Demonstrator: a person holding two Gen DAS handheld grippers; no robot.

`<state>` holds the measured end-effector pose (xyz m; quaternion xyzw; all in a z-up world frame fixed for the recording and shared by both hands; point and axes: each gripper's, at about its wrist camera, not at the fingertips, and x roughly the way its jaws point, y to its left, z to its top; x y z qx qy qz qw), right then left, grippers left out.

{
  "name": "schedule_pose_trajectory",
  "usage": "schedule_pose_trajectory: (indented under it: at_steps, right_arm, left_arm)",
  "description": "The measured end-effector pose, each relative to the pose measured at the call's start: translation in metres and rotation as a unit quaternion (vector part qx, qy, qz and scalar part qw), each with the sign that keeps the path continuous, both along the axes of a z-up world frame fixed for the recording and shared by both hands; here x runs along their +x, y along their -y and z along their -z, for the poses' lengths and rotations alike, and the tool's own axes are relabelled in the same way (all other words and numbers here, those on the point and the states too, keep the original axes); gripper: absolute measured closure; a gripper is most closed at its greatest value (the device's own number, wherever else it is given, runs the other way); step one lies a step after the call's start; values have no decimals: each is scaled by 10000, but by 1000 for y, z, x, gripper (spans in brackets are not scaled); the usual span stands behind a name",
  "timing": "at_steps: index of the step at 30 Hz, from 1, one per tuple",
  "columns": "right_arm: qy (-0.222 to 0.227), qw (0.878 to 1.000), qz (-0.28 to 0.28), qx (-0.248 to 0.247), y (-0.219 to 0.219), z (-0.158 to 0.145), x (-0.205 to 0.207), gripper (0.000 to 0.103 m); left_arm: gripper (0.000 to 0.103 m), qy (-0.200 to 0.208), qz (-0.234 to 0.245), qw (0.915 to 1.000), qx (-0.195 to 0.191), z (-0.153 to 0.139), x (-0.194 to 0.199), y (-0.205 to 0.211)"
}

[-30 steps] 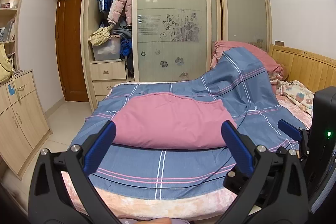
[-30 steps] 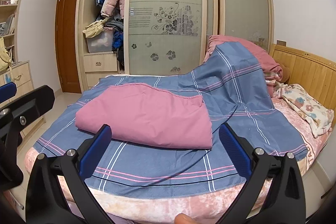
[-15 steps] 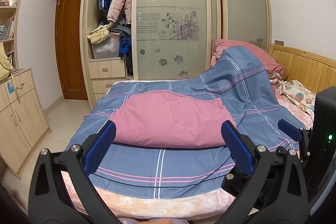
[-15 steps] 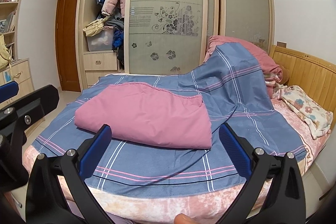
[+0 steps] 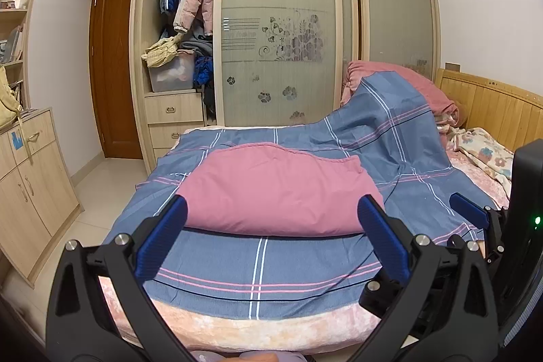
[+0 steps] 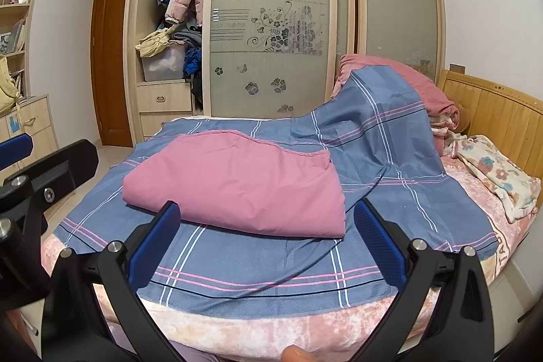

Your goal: Fold large clothes

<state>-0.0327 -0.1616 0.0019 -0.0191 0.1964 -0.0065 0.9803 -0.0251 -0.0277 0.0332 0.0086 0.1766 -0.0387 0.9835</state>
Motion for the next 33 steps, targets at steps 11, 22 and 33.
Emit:
schedule_pose_trajectory:
  at_steps: [11, 22, 33]
  right_arm:
    - [-42, 10000, -4, 26, 1, 3, 2, 1]
    - [-93, 9999, -22, 52, 3, 9, 4, 1]
    - [-132, 9999, -55, 71, 6, 13, 4, 1]
  left_arm:
    - [2, -32, -17, 10000, -8, 2, 1, 2]
    - [2, -57, -7, 10000, 2, 7, 1, 2]
    - [2, -81, 2, 10000, 7, 11, 3, -1]
